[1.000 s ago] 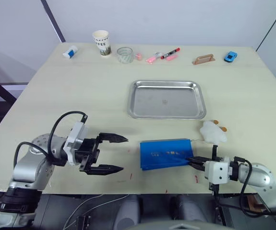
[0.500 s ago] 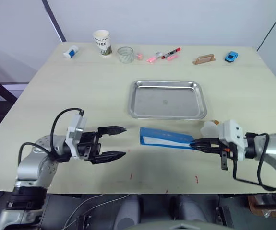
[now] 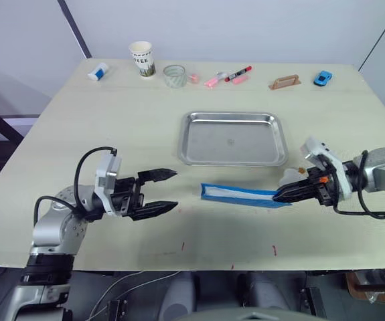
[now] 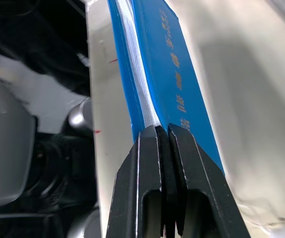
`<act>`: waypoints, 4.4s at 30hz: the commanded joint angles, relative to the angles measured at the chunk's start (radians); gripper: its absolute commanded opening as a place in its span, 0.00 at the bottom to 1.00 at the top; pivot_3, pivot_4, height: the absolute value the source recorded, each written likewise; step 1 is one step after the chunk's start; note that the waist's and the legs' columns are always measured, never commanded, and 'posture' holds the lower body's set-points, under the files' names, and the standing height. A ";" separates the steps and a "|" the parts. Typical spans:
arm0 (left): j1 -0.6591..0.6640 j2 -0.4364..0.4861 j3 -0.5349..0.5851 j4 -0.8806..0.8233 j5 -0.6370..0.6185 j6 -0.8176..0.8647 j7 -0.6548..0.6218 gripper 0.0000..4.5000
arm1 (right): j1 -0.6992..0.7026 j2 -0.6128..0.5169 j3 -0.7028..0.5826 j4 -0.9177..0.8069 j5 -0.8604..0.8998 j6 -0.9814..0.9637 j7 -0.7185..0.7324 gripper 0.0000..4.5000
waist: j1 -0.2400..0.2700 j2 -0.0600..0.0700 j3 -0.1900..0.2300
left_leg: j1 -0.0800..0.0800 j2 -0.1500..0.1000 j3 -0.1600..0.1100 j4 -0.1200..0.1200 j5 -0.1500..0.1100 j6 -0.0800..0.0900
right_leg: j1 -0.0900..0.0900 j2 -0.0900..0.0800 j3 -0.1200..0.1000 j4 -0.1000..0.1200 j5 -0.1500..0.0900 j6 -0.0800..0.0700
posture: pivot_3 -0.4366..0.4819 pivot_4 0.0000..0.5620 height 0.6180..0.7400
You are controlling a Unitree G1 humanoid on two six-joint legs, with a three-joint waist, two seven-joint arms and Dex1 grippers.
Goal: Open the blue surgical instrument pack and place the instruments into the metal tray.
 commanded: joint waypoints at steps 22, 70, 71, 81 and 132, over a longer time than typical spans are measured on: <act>-0.187 -0.238 -0.162 0.271 0.207 -0.315 -0.097 0.88 | -0.155 0.130 0.136 0.194 -0.207 -0.024 0.156 0.00 | -0.001 0.000 0.000 | -0.001 0.000 -0.001 0.002 0.000 0.000 | 0.000 0.000 -0.001 0.001 0.000 0.000 | 0.48 0.27 1.00; -0.237 -0.294 -0.202 0.402 0.259 -0.489 -0.111 0.00 | -0.068 0.207 -0.027 0.212 -0.225 -0.132 0.098 0.30 | -0.004 0.000 0.000 | -0.001 0.000 -0.003 0.002 0.000 0.001 | 0.000 0.001 -0.001 0.001 0.000 0.000 | 0.48 0.27 1.00; -0.237 -0.292 -0.202 0.403 0.260 -0.490 -0.111 0.00 | -0.054 0.204 -0.048 0.199 -0.212 -0.132 0.095 0.33 | -0.003 0.000 0.000 | -0.001 0.000 -0.003 0.002 0.000 0.001 | 0.000 0.001 -0.002 0.001 0.000 0.000 | 0.48 0.27 1.00; -0.235 -0.267 -0.193 0.374 0.249 -0.469 -0.096 0.00 | 0.217 0.087 -0.411 0.026 -0.002 0.007 0.009 0.97 | 0.003 0.000 0.000 | -0.004 -0.001 -0.009 0.003 0.000 0.001 | 0.000 0.000 -0.004 0.000 0.000 0.000 | 0.48 0.27 1.00; -0.246 -0.265 -0.209 0.406 0.314 -0.502 -0.051 0.00 | 0.287 0.160 -0.627 -0.190 0.174 -0.046 -0.394 0.01 | 0.002 0.001 0.000 | -0.004 -0.002 -0.013 0.004 0.000 0.001 | 0.002 0.000 -0.005 0.000 0.000 0.000 | 0.48 0.27 1.00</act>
